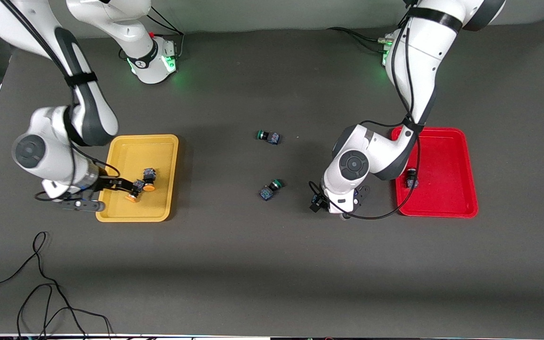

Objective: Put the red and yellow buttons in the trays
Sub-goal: 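Place the yellow button in the yellow tray while the left gripper reaches another red button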

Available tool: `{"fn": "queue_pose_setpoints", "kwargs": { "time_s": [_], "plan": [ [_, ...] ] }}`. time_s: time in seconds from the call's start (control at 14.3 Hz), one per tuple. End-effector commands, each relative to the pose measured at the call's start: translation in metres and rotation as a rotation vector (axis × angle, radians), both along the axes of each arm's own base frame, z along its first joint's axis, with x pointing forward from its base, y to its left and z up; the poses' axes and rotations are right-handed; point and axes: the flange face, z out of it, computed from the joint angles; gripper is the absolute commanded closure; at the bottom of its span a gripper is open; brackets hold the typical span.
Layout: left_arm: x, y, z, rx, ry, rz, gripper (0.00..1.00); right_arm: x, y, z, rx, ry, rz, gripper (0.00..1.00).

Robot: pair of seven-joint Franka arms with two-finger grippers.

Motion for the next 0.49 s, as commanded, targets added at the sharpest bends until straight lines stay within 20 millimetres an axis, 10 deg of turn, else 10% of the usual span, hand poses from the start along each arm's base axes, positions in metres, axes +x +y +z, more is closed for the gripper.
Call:
{"fn": "queue_pose_setpoints", "kwargs": {
  "time_s": [0.0,0.28,0.42],
  "plan": [
    [0.005,-0.005,0.0,0.016,-0.02,0.015,0.11,-0.008,0.003,0.08,0.03,-0.074,0.011,0.0],
    [0.007,-0.004,-0.002,0.033,-0.031,-0.005,0.78,-0.024,0.003,0.167,0.036,-0.079,0.015,0.0],
    [0.007,-0.003,-0.001,0.039,-0.03,-0.019,0.93,-0.033,0.002,0.195,0.037,-0.075,0.027,0.0]
  ]
}}
